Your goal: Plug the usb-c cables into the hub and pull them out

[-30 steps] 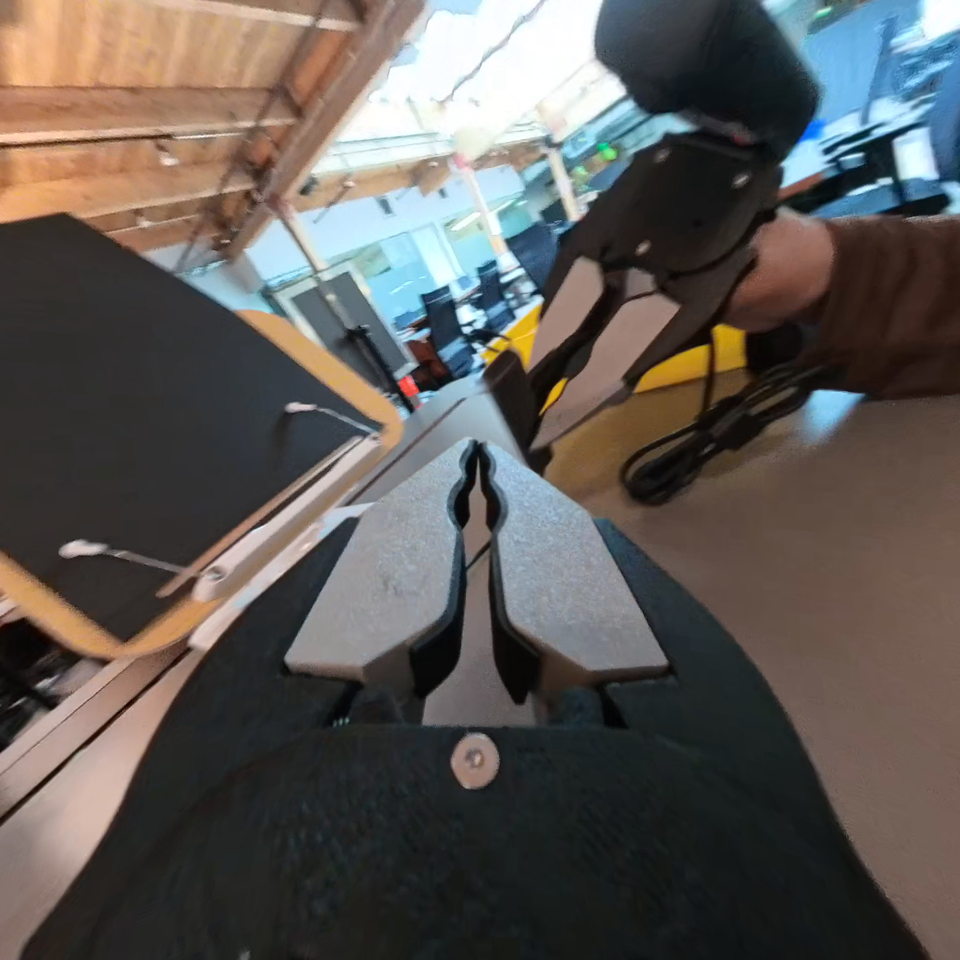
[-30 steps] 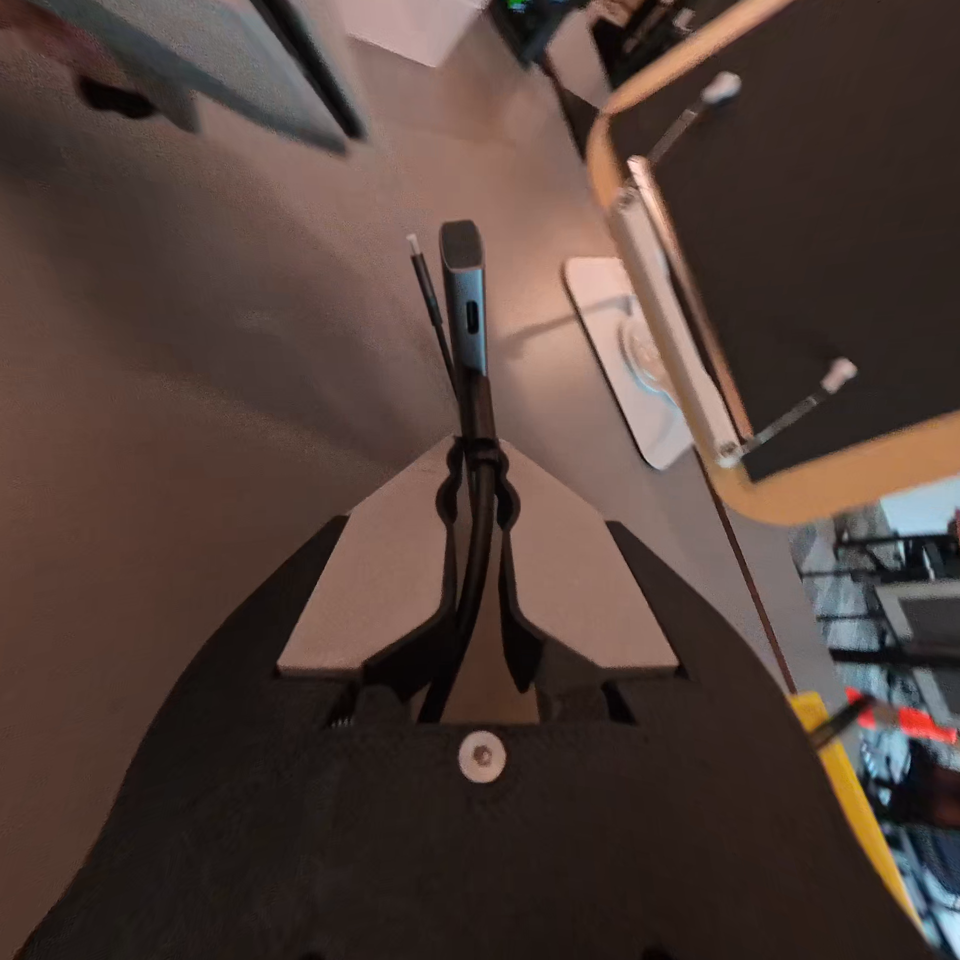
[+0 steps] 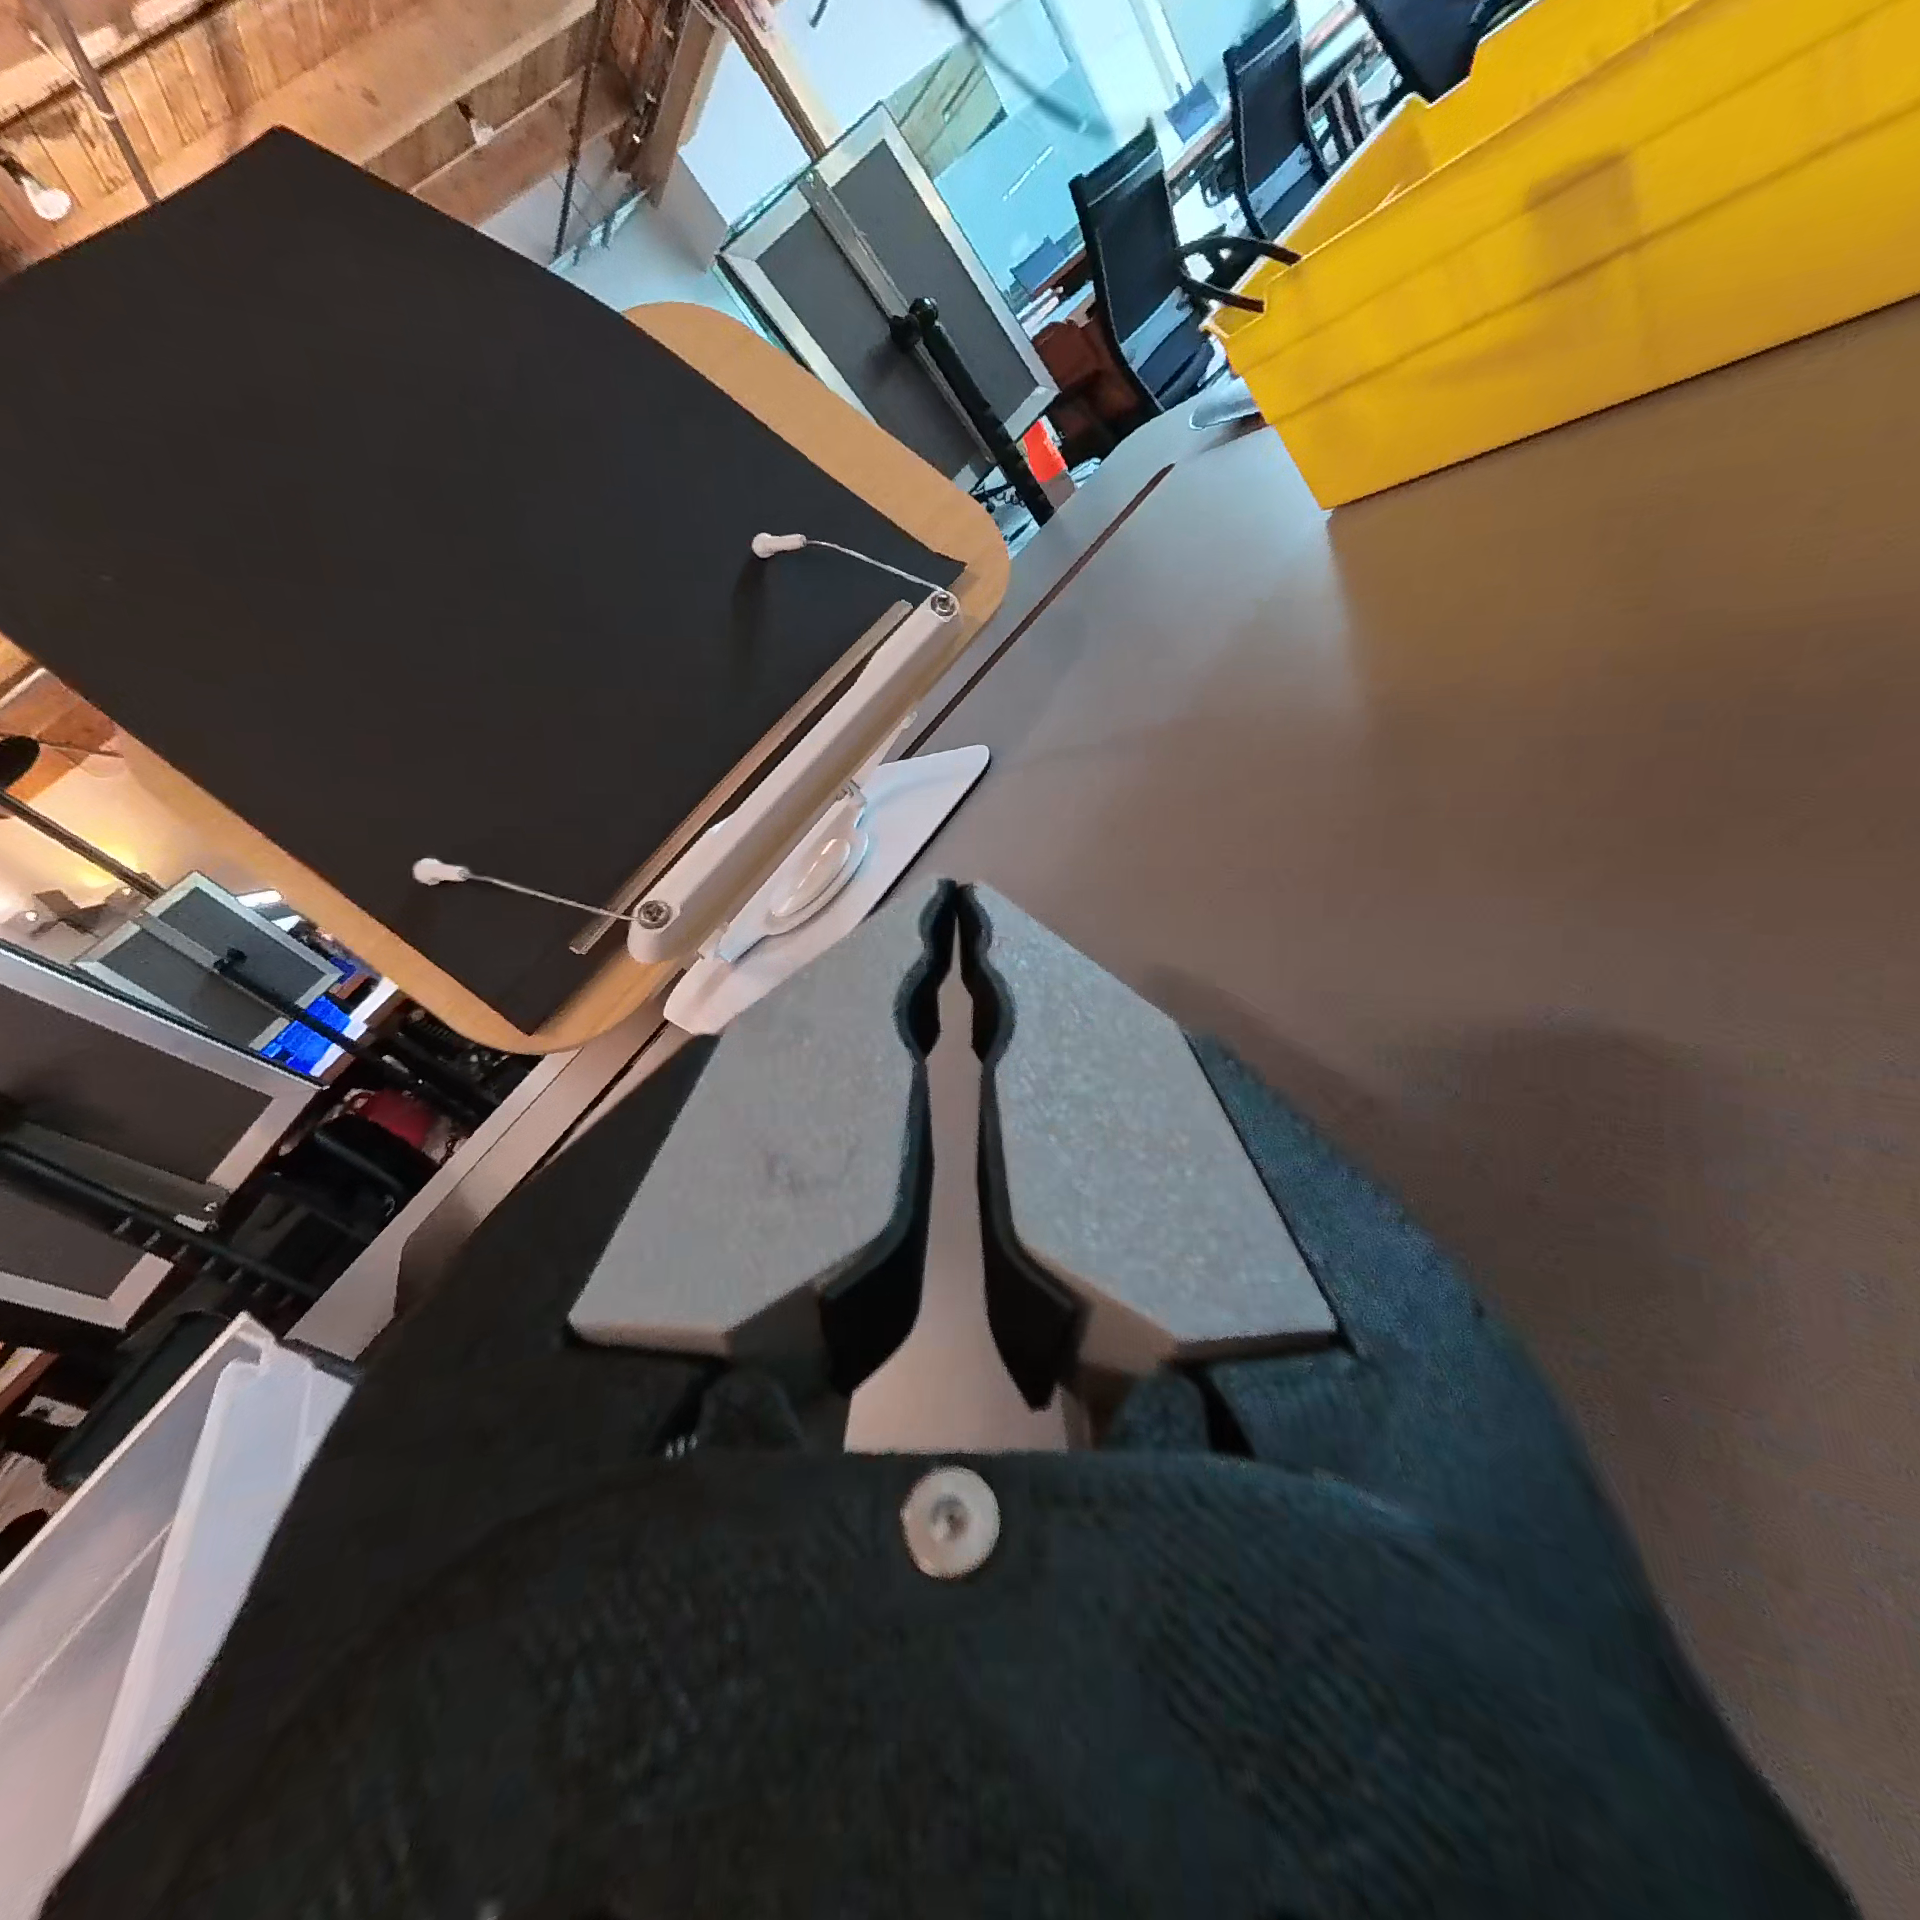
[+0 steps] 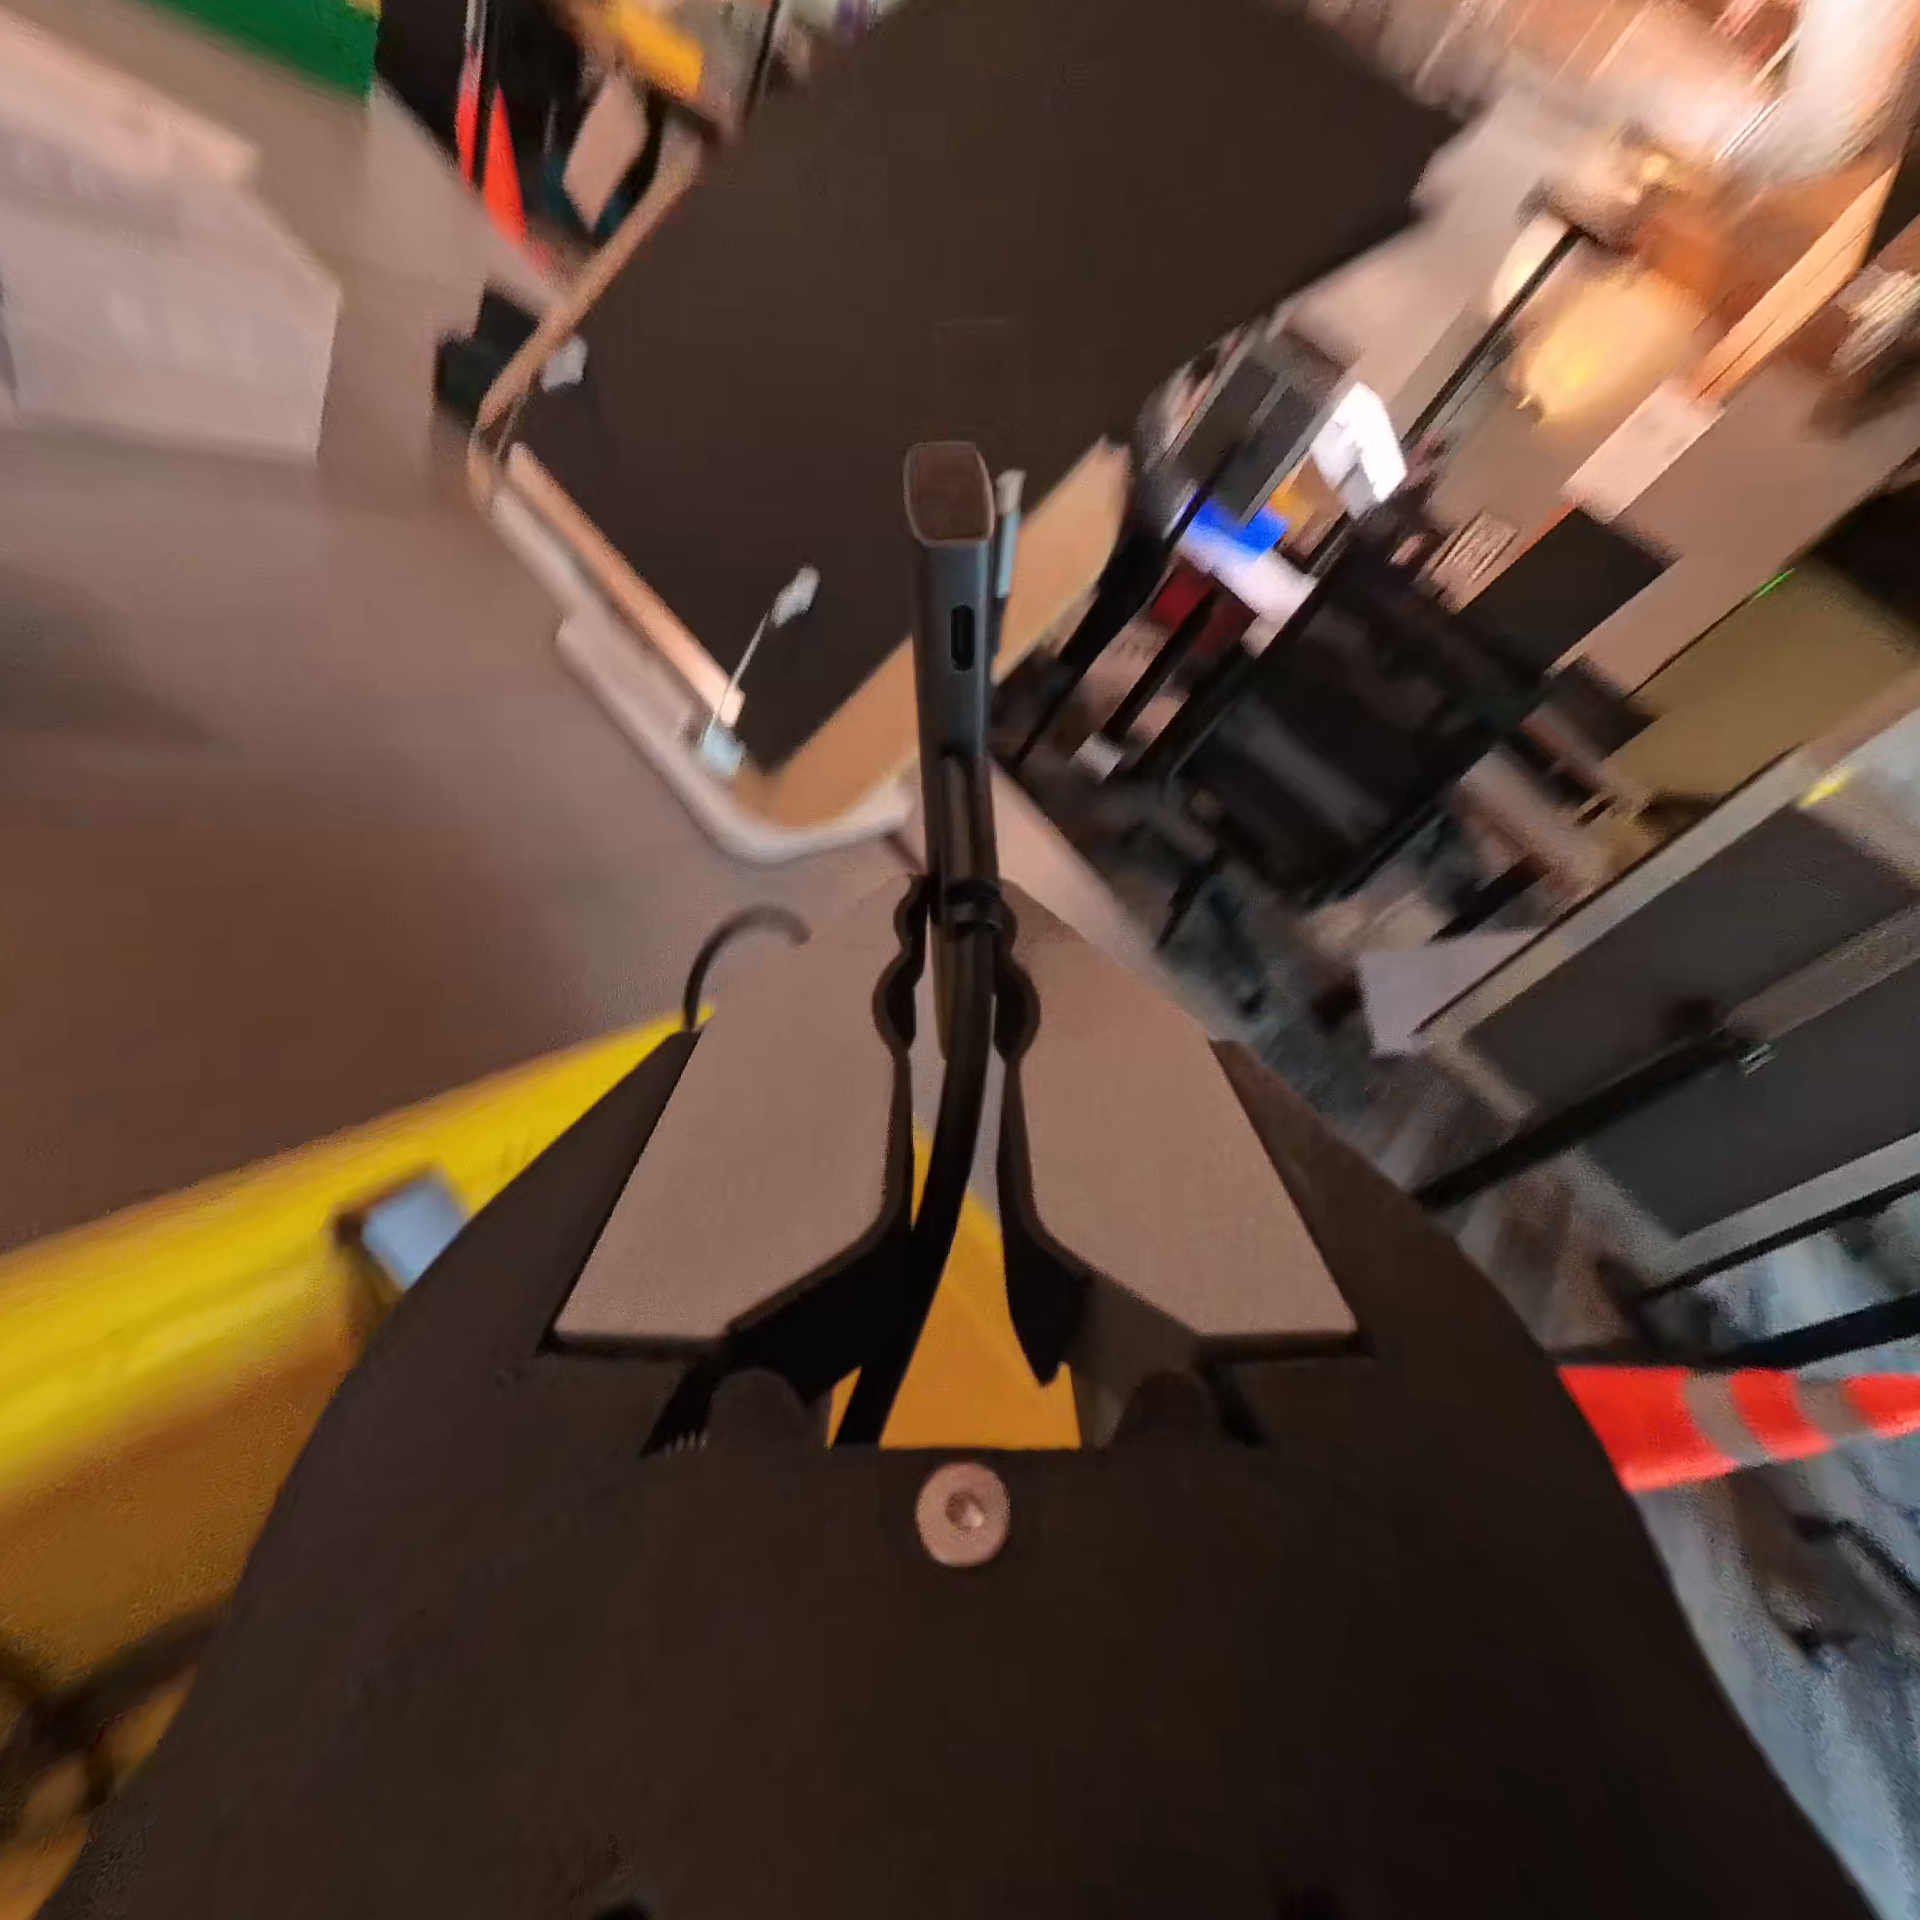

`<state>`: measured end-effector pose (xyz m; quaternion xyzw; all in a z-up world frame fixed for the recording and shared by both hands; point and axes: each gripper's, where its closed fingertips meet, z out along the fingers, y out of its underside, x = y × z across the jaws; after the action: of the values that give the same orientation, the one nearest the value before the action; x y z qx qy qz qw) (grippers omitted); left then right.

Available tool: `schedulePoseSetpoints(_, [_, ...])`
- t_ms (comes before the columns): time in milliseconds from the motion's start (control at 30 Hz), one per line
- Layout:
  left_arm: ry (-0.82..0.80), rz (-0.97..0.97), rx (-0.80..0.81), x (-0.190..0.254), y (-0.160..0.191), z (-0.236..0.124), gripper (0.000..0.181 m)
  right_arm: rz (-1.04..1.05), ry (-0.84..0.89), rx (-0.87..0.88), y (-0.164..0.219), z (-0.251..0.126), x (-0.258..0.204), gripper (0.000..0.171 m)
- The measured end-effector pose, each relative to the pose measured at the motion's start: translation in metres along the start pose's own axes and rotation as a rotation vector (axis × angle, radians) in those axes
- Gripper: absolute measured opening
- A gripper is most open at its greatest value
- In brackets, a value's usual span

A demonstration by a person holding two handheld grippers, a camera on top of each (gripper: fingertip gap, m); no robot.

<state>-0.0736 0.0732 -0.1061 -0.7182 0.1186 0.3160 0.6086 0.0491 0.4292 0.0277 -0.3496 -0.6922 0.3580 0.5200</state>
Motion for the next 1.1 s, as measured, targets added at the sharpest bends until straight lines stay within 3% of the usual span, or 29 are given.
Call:
schedulePoseSetpoints(133, [0.028, 0.045, -0.008, 0.010, 0.000, 0.003, 0.000, 0.068, -0.128, -0.186, 0.068, -0.019, -0.012, 0.008])
schedulePoseSetpoints(300, [0.047, 0.060, -0.037, 0.016, 0.005, 0.009, 0.000, -0.076, -0.194, -0.653, 0.136, -0.031, -0.017, 0.007])
schedulePoseSetpoints(467, [0.048, 0.069, -0.062, 0.018, 0.011, 0.010, 0.000, -0.233, -0.221, -0.994, 0.157, -0.006, -0.024, 0.007])
schedulePoseSetpoints(633, [0.057, 0.109, -0.091, 0.024, 0.018, 0.012, 0.000, -0.148, -0.298, -1.235, 0.178, 0.035, -0.070, 0.011])
schedulePoseSetpoints(833, [0.074, 0.089, -0.103, 0.025, 0.021, 0.014, 0.000, 0.024, -0.072, -1.066, 0.153, 0.062, -0.039, 0.015])
schedulePoseSetpoints(933, [0.099, 0.084, -0.095, 0.029, 0.019, 0.013, 0.000, 0.121, 0.029, -0.956, 0.124, 0.059, -0.014, 0.043])
schedulePoseSetpoints(1033, [0.117, 0.103, -0.113, 0.033, 0.022, 0.015, 0.000, 0.291, 0.149, -0.844, 0.101, 0.054, 0.011, 0.096])
schedulePoseSetpoints(1100, [0.121, 0.119, -0.118, 0.035, 0.023, 0.014, 0.000, 0.397, 0.212, -0.778, 0.090, 0.046, 0.023, 0.093])
